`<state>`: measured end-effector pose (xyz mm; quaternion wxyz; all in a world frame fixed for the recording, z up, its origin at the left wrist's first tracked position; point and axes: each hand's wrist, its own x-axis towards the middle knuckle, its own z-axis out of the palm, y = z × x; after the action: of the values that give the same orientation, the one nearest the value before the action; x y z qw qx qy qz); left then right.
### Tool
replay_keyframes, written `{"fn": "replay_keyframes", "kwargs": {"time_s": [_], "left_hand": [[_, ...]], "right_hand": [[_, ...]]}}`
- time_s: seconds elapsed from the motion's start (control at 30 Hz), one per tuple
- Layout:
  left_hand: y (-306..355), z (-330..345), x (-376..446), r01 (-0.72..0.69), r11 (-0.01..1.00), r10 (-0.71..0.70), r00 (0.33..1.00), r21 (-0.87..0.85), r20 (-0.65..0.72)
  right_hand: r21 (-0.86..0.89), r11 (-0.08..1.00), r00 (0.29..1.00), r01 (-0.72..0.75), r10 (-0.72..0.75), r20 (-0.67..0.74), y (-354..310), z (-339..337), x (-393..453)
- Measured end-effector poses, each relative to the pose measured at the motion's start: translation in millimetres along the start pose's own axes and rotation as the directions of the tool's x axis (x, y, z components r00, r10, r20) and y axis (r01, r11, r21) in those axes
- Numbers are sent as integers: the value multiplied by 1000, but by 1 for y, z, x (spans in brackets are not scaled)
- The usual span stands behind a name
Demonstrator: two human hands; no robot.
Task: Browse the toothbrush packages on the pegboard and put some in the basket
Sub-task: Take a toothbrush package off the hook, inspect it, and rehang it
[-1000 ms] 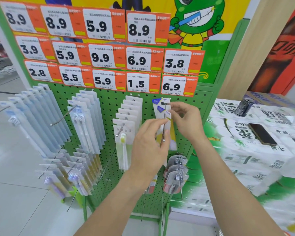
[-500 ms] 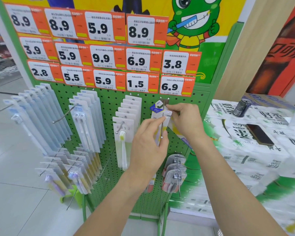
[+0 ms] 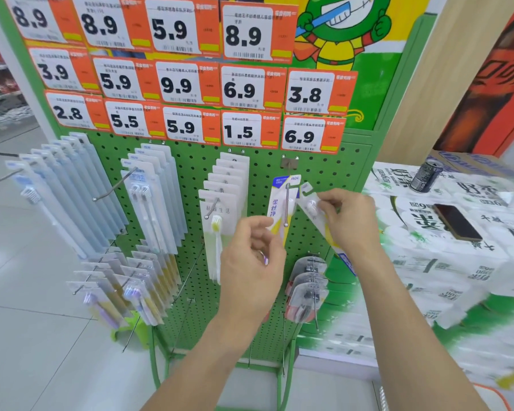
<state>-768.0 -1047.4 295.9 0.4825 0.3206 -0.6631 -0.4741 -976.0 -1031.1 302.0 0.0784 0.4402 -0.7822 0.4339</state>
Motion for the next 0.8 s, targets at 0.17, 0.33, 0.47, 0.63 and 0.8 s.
{"fn": "replay_keyframes", "kwargs": {"time_s": [0.17,0.33,0.47,0.63,0.8], "left_hand": [[-27,3,-34,260,959,-230,947,-113,225],[-50,4,-54,275,961,-267,951,-37,158],[-59,-5,-50,361,928,-351,930,-91,108],[-70,-18,-54,464,879,-406,848,-109,341],[-81,-35,-62,486,870,-428,827,-79,365]], "right_hand": [[209,963,973,-168,196,-125,12,-17,-69],[458,843,946,-281,323,-14,4,-23,-125],[630,659,907,-411,362,213,0,-18,-156],[654,490,817,-577,355,455,-4,2,-184],[624,393,737,-675,322,594,-8,15,-192]]}}
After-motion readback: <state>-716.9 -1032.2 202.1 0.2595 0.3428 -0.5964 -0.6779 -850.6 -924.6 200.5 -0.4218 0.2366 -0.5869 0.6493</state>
